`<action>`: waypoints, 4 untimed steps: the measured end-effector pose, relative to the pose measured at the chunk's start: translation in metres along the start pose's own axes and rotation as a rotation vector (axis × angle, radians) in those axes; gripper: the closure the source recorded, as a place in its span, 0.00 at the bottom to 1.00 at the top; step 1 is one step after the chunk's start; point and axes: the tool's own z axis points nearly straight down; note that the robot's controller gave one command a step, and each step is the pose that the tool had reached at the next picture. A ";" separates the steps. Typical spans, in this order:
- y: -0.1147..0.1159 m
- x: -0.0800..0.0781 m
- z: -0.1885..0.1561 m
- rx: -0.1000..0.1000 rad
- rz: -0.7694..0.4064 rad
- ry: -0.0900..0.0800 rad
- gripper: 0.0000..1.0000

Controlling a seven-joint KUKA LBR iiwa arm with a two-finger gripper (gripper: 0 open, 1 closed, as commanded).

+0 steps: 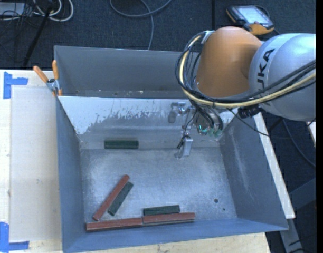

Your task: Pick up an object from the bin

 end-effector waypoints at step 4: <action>0.120 0.083 0.120 0.001 -0.167 0.004 0.00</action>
Offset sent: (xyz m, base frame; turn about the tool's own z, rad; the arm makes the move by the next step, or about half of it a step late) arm -0.0678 0.0366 -0.1003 -0.0906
